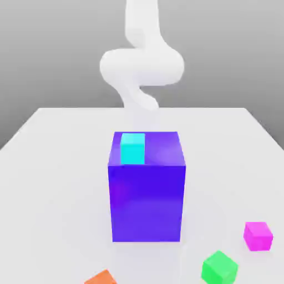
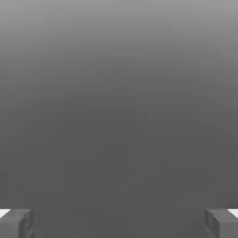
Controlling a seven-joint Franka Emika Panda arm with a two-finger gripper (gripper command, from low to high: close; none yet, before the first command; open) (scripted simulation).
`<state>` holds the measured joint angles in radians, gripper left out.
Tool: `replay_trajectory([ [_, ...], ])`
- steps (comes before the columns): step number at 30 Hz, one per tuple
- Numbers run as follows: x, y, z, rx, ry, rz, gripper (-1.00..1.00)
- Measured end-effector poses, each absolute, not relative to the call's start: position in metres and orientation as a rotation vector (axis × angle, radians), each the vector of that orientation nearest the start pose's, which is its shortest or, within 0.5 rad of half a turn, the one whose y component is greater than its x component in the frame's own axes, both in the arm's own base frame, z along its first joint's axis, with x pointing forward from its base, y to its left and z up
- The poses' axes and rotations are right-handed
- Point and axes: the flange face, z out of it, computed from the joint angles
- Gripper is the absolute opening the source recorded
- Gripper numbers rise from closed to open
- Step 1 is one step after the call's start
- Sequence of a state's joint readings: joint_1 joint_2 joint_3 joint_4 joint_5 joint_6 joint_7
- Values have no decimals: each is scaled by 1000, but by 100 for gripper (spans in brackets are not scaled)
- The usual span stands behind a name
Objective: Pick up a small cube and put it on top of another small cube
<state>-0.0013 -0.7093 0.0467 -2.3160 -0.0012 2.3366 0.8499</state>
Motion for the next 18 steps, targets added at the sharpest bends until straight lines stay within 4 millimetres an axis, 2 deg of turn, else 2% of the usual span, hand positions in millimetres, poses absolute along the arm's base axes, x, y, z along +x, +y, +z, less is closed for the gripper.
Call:
replay_trajectory([
  [4,425,64,606,-2565,1091,-816,0],
  [9,458,115,516,-2657,1118,-654,0],
  [14,466,167,421,-2744,1134,-484,0],
  [18,454,210,345,-2813,1125,-338,0],
])
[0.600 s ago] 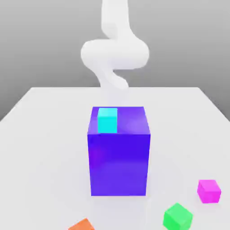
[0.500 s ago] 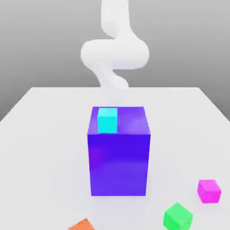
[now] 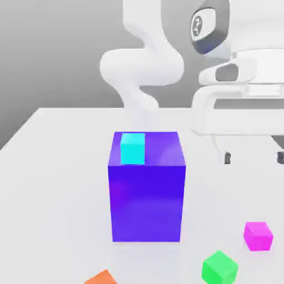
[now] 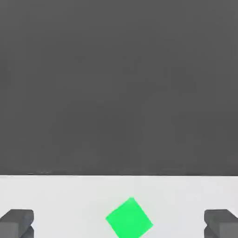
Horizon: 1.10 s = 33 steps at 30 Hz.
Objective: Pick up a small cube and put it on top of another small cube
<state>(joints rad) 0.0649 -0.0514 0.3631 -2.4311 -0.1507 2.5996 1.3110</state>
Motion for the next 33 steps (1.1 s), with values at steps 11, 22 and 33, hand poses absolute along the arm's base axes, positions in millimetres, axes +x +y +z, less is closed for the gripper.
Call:
replay_trajectory([
  [11,385,277,164,-2920,1146,-2,0],
  [22,384,278,140,-2921,1146,1,-100],
  [33,458,197,229,-2935,1121,-3,-100],
])
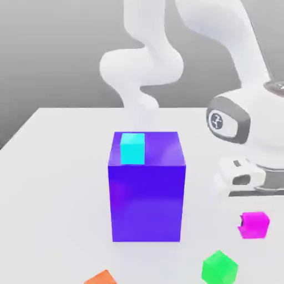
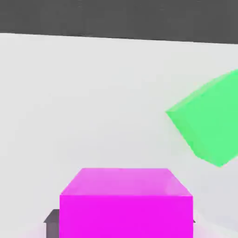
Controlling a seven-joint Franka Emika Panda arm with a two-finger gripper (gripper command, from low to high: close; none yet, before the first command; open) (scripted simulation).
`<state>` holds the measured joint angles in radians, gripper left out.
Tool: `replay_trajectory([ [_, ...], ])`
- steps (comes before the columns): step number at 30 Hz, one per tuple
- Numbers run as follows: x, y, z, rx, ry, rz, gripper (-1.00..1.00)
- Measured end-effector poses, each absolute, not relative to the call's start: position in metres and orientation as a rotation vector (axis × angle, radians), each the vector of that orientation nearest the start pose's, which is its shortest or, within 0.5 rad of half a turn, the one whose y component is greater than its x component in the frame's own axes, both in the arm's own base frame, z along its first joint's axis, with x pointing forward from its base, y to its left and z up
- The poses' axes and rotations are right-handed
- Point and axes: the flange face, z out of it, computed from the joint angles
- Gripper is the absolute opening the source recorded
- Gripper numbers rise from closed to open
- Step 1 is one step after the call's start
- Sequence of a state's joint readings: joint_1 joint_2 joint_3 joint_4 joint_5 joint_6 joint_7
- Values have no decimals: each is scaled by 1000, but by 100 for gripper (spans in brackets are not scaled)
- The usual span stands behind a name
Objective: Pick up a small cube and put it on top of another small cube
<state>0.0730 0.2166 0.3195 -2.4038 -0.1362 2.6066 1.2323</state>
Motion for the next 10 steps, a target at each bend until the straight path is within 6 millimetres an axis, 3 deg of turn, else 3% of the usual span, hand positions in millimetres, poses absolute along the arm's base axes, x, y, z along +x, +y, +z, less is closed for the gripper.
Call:
replay_trajectory([
  [2,475,172,236,-2937,1113,-1,-100],
  [6,482,162,193,-2937,1111,-1,-100],
  [7,482,162,184,-2938,1111,-1,100],
  [10,482,162,184,-2938,1111,-1,100],
])
